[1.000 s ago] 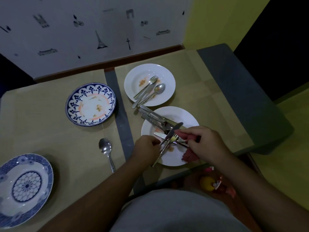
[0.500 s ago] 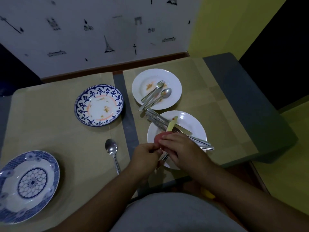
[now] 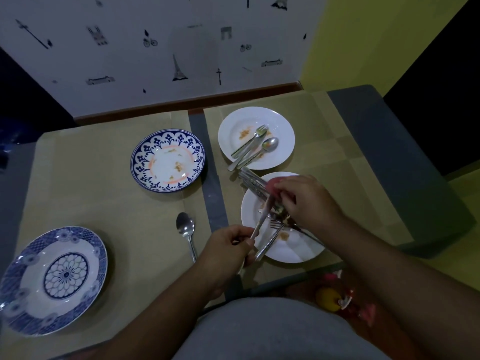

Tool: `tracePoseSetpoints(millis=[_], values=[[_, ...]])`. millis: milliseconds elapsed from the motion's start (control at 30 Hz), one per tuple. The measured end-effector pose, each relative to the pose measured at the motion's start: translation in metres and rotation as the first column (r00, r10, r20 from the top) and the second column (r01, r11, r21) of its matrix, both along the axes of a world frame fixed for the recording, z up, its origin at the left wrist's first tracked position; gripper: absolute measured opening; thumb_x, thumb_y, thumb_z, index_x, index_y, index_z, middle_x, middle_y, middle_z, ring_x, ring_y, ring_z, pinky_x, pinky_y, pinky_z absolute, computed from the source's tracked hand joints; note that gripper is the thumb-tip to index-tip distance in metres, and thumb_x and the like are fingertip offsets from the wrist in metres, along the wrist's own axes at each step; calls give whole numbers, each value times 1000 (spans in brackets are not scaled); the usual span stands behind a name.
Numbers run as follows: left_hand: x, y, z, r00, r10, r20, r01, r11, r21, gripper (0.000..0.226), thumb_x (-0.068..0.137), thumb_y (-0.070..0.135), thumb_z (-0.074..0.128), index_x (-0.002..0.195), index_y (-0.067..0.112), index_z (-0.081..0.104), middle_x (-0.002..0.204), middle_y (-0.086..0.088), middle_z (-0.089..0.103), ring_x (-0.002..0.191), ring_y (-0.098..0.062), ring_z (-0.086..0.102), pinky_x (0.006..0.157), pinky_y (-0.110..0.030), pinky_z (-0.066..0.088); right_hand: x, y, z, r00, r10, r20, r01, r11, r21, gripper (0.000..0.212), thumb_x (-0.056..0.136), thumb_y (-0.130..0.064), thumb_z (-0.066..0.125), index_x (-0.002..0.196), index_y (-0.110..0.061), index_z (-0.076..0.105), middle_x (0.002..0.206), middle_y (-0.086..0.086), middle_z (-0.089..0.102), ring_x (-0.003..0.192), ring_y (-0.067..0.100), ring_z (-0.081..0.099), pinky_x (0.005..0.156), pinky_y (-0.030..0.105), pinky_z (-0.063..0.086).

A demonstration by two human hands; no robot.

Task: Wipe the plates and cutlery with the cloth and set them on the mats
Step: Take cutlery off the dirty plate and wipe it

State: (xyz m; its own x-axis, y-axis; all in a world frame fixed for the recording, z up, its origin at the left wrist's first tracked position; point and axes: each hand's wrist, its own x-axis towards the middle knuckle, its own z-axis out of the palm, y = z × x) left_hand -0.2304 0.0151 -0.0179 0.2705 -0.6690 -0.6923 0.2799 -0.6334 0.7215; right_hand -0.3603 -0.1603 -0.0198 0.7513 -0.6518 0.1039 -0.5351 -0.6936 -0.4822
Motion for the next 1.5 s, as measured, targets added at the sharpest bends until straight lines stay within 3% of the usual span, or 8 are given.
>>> tracePoseSetpoints(millis=[233, 367, 533, 667, 867, 1033, 1267, 1500], values=[[6, 0, -3, 993, 79, -82, -76, 996, 42, 25, 97, 5, 61, 117, 17, 69, 107, 0, 77, 99, -16, 69, 74, -24, 53, -6, 4, 4, 984, -157, 78, 154, 987, 46, 33, 85, -6, 61, 111, -24, 66, 103, -6, 64, 97, 14, 55, 83, 37, 52], [3, -4, 0, 962, 195, -191, -193, 981, 31, 23, 94, -3, 63, 111, 9, 73, 94, -6, 80, 70, -10, 74, 60, -19, 56, -9, 33, 4, 997, 60, 46, -60, 998, 3, 39, 82, -5, 64, 117, -21, 67, 118, -4, 63, 109, 15, 54, 93, 35, 49], [-4, -4, -4, 970, 167, -175, -164, 986, 26, 25, 96, -2, 61, 115, 9, 73, 101, -10, 78, 85, -16, 71, 74, -24, 59, -5, 50, -3, 947, 318, -43, -318, 948, 15, 31, 86, -12, 54, 113, -18, 68, 119, -3, 63, 111, 14, 54, 97, 28, 44], [-8, -3, -3, 962, 188, -198, -185, 982, 35, 24, 96, -5, 59, 111, 7, 73, 101, -14, 77, 85, -17, 70, 78, -28, 62, 7, 8, -14, 981, 180, -69, -178, 984, 31, 25, 82, -21, 42, 87, -24, 67, 96, -8, 66, 90, 13, 56, 80, 37, 50], [-6, 1, -5, 971, 163, -173, -163, 987, 17, 27, 98, -7, 54, 106, 10, 72, 103, -17, 76, 84, -17, 70, 70, -22, 59, -6, 37, -7, 952, 302, -54, -304, 952, -26, 34, 88, -22, 41, 103, -16, 71, 113, -2, 67, 104, 17, 58, 92, 31, 47], [-6, 6, -8, 971, 167, -169, -165, 986, 27, 28, 97, -6, 55, 107, 12, 74, 103, -13, 77, 84, -15, 68, 68, -21, 56, 8, -2, -12, 995, 101, -15, -102, 992, -73, 19, 79, -4, 59, 88, -11, 74, 94, 3, 72, 85, 23, 62, 80, 32, 47], [6, 19, -16, 935, 306, -180, -302, 952, 47, 25, 101, 1, 52, 107, 9, 75, 92, -7, 77, 79, -12, 68, 68, -21, 59, 14, 5, 0, 990, -56, 132, 57, 998, -9, 32, 82, 0, 65, 110, -13, 72, 107, 2, 71, 95, 16, 63, 87, 27, 49], [24, 49, -31, 826, 540, -165, -533, 842, 86, 18, 95, 0, 62, 107, 5, 74, 71, -5, 73, 56, -16, 61, 46, -23, 45, 39, 57, -11, 988, 128, 90, -144, 968, 203, 37, 88, -14, 66, 124, -18, 64, 126, -1, 64, 105, 11, 63, 90, 37, 55]])
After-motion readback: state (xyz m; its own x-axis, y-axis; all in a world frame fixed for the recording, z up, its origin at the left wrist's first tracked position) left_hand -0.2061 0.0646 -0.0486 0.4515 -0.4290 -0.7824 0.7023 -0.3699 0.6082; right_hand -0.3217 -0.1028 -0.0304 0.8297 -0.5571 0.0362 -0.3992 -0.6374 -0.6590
